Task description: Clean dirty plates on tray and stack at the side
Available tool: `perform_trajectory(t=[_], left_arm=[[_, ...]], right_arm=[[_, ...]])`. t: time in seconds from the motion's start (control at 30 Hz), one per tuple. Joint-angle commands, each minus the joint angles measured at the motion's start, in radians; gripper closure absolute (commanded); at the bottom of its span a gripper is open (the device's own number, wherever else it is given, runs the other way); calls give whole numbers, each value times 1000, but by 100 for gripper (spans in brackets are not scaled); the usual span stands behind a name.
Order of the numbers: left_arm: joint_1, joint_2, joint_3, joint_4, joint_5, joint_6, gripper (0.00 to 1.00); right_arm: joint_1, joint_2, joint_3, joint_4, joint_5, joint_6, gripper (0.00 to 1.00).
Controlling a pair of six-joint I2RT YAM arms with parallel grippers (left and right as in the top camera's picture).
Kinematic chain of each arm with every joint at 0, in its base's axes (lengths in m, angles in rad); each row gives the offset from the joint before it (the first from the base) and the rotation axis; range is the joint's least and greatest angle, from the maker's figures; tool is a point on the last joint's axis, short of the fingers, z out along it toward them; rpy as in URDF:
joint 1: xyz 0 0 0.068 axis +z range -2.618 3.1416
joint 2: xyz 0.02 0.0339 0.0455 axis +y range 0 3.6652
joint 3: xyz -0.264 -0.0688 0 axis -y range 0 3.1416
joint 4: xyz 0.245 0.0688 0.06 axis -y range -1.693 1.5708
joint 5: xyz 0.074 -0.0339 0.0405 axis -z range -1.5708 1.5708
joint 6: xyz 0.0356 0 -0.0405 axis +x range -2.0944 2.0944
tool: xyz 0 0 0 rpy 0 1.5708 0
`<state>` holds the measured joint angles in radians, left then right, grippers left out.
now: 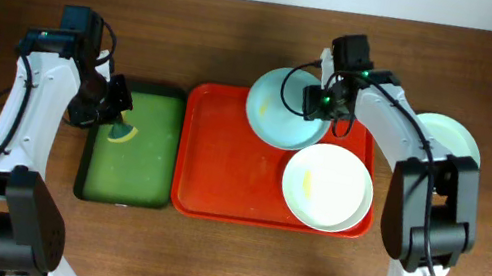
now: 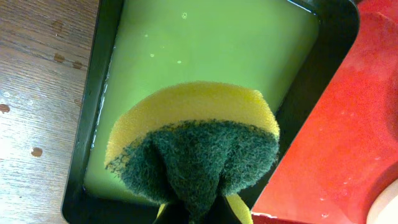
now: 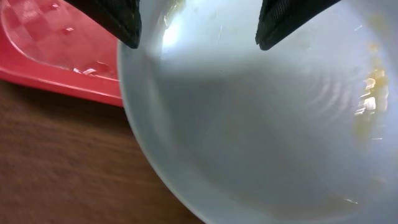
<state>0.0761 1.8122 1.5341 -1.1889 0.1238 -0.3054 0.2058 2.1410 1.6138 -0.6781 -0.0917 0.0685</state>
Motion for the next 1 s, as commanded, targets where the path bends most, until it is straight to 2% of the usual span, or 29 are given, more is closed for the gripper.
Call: perform_trajectory(t=[0.0,0.1,0.17,0.2,0.23,0.27,0.33,0.37,0.43,0.5,0.6,0.67,0.7,0.73,0.8,0.83,0.87,0.93,0.97], left_arm=[[1,-12,-9,2,3,19,100],[1,-12,-9,3,3,19,100],[1,-12,-9,2,3,19,100],[1,-12,-10,2,3,19,100],[1,-12,-10,2,3,19,100],[1,-12,-10,2,3,19,100],[0,-12,-10,2,4,19,100],[0,-12,-10,2,3,19,100],[1,-12,-10,2,4,19,100],[1,-12,-10,2,4,19,100],[1,-12,-10,2,3,19,100],[0,-12,-10,2,4,19,100],[1,-12,-10,2,3,19,100],[1,-12,-10,2,3,19,100],[1,-12,-10,3,3,19,100],[1,-12,-10,3,3,19,100],[1,-12,-10,3,3,19,100],[0,-12,-10,8,17,19,100],[-3,-12,-10,11,40,19,100]], right_arm=[[-19,6,4,-12,94,53,39],[-41,6,4,-29,66,52,39],[-43,-9,16,-36,-41,49,39],[-43,-51,46,-69,-37,49,36],[-43,-94,64,-102,-3,50,36],[-43,-137,65,-141,66,53,41],[-49,-133,50,-171,171,53,41],[-56,-127,23,-170,172,62,41],[-77,-103,-67,-99,167,190,41],[-82,-84,-130,-3,118,199,41],[-82,-84,-157,47,99,198,64],[-82,-72,-168,64,76,198,66],[-82,-57,-178,80,71,199,71],[-82,-46,-187,93,65,199,81],[-82,-44,-187,108,-2,198,84],[-82,-44,-187,123,-72,198,96],[-82,-44,-187,131,-143,197,96],[-68,-44,-187,170,-459,119,96],[-49,-44,-186,170,-511,119,96]])
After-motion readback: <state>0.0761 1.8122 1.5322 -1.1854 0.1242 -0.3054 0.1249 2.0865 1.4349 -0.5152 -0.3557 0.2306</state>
